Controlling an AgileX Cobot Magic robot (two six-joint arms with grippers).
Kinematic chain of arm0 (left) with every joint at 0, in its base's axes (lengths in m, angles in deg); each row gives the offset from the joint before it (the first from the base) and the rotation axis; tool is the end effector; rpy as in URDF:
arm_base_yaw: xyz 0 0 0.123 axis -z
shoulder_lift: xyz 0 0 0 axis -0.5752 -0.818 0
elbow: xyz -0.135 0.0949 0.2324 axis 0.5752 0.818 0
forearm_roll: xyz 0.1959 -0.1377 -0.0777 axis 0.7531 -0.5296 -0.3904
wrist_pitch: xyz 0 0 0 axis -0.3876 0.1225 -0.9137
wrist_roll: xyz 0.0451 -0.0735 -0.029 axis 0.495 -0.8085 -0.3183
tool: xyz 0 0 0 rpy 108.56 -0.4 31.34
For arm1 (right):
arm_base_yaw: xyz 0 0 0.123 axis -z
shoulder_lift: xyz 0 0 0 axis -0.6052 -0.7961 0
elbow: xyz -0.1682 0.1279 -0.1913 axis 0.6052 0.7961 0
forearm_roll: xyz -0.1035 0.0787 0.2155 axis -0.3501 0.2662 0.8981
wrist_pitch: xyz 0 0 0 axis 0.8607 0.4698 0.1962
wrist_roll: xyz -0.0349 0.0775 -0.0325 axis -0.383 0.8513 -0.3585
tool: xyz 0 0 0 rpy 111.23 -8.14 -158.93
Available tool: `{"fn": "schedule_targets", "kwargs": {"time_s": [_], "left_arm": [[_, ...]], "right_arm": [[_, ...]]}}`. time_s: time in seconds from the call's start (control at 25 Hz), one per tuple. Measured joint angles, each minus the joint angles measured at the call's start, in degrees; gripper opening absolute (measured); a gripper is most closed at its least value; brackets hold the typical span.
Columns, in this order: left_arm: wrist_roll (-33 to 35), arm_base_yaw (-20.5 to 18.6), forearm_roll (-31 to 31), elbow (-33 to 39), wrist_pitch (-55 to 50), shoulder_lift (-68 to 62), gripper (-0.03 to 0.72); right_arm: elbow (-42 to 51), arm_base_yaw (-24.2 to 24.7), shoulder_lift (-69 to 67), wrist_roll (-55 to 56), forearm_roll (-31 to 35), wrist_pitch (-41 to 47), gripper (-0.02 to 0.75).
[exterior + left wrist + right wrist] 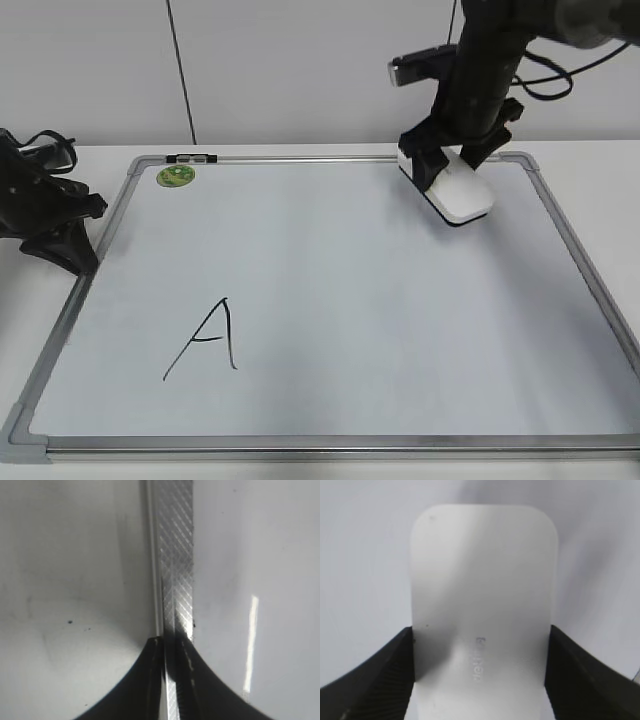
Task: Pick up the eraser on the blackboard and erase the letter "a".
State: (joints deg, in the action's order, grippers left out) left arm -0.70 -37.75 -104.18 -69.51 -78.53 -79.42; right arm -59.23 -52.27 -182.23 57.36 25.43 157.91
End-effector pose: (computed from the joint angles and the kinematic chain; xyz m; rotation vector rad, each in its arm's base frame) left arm 0.4256 -0.0078 0.1235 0.0211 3.0436 -0.4647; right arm 0.4741 0.1256 0.2089 -0.6821 2.8339 -0.0174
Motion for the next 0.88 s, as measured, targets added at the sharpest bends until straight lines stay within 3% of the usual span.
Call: {"fn": "schedule_targets", "kwargs": {"time_s": [0.24, 0.48, 0.88], "left_arm": [[0.0, 0.0, 0.1, 0.0, 0.0, 0.0, 0.043], [0.0, 0.0, 0.1, 0.0, 0.0, 0.0, 0.045], [0.0, 0.0, -0.5, 0.0, 0.0, 0.0, 0.045]], "right_arm": [[0.7, 0.1, 6.6, 1.8, 1.5, 0.3, 0.540], [11.4, 1.0, 15.0, 3.8, 1.5, 0.6, 0.540], [30.9, 9.9, 27.1, 5.8, 1.6, -0.3, 0.540]]}}
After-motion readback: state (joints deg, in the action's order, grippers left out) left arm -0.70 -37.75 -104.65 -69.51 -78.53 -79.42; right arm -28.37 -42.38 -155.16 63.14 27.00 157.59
